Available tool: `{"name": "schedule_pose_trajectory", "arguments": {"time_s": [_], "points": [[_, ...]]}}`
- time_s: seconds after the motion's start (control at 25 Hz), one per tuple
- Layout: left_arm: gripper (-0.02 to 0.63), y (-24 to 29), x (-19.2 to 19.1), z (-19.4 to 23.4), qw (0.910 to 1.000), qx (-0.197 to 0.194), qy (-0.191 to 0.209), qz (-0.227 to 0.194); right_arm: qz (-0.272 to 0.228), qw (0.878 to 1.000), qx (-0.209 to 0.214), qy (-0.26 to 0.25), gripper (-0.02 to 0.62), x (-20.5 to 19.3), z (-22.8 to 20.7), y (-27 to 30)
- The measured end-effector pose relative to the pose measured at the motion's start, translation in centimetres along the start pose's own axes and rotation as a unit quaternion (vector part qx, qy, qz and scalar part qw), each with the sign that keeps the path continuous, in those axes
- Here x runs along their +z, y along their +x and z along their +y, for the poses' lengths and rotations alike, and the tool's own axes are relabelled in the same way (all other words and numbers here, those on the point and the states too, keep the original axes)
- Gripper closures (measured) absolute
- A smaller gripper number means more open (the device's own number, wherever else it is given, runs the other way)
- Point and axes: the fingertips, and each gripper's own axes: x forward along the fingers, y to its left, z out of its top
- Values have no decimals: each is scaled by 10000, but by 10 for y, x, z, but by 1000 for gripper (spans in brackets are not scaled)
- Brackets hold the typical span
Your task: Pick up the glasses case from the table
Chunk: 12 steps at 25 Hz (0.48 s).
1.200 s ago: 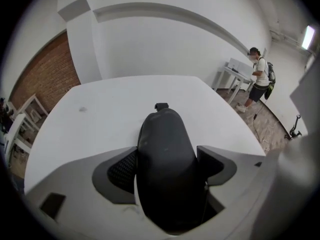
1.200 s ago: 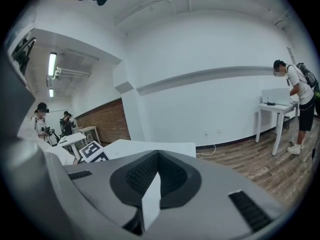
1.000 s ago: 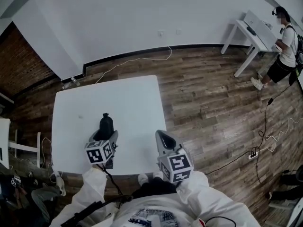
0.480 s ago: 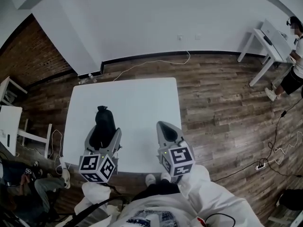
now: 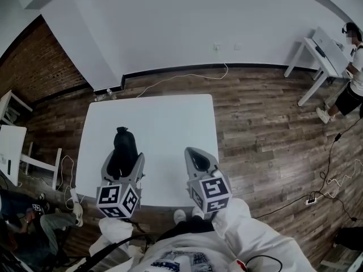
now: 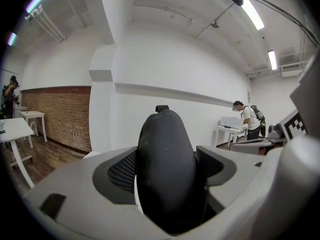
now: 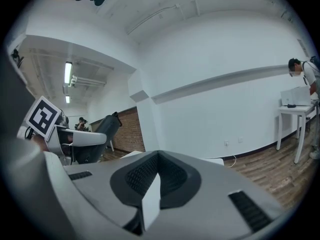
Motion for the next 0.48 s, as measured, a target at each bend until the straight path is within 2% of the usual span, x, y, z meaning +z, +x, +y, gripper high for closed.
{"name": "schedule_pose_trajectory", "arguments": {"time_s": [0.48], "points": [[227,-3,-4,6,9999,-113,-76,52,48,10000,-10,-62,594,-2,13,-3]]}}
